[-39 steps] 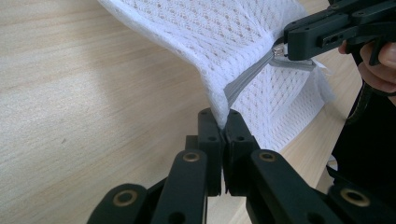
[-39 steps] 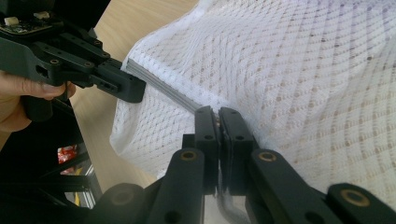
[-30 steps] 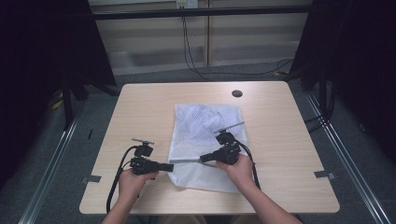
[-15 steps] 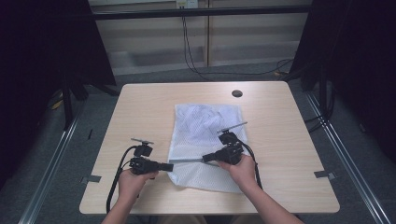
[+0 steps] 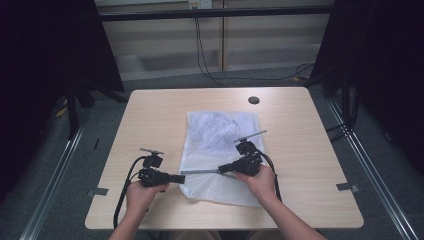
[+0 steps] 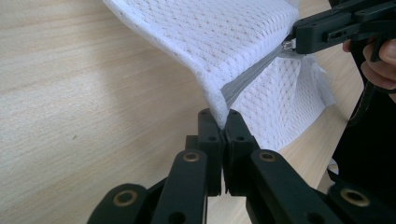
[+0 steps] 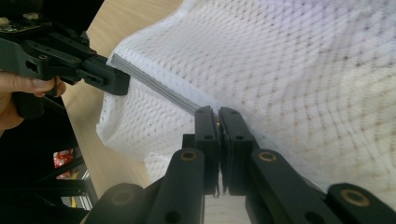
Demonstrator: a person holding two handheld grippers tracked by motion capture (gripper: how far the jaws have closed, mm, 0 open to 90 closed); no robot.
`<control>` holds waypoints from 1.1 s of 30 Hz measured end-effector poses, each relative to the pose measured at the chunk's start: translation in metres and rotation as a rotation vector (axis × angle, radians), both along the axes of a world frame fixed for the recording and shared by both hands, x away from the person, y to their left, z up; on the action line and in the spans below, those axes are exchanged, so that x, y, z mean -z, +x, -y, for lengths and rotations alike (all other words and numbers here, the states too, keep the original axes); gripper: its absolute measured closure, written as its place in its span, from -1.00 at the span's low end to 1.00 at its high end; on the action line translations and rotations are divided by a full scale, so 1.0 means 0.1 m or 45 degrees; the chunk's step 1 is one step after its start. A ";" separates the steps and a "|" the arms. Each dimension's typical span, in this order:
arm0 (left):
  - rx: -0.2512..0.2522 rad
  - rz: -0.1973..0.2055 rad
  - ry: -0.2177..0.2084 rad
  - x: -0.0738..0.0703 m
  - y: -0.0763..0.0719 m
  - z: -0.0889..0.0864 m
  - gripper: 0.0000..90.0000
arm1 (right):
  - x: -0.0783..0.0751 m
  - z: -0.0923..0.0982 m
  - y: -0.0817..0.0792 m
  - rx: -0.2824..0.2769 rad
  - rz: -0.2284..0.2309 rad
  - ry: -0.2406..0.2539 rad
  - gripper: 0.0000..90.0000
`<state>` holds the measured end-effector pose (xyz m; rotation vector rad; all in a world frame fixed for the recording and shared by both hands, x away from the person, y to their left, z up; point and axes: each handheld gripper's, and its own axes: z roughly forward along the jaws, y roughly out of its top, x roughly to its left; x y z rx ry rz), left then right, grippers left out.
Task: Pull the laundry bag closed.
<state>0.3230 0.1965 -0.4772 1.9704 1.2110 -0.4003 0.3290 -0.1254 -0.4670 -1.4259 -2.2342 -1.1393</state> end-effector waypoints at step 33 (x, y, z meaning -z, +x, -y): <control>-0.002 -0.002 0.006 0.00 -0.01 -0.01 0.96 | 0.00 0.10 -0.02 -0.002 -0.008 0.003 0.93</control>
